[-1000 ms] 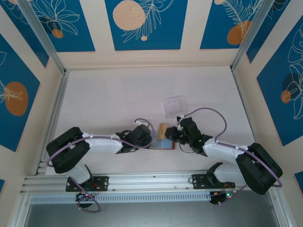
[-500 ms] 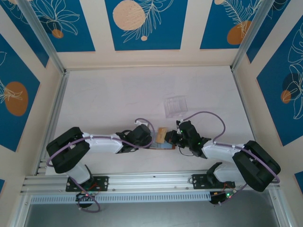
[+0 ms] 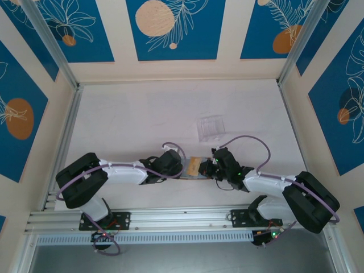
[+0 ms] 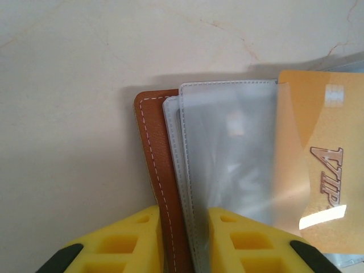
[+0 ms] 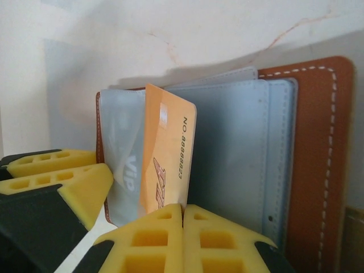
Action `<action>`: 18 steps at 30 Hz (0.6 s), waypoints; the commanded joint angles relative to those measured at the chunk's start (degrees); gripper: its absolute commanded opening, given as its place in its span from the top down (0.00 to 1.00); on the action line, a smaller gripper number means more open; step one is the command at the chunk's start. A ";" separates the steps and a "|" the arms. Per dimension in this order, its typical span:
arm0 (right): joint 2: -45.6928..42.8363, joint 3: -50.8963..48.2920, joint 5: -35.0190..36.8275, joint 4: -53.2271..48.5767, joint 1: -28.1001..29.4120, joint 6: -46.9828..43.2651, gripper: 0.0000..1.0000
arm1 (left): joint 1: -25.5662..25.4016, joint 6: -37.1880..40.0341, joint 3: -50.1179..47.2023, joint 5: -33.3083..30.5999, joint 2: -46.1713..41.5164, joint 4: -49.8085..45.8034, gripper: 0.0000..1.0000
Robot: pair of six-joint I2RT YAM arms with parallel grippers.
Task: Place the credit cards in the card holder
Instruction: Insert the credit card into the card slot.
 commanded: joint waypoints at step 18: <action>3.90 1.76 -2.88 -5.69 1.34 -3.85 1.00 | -1.46 1.12 -1.78 1.98 4.23 -7.74 0.76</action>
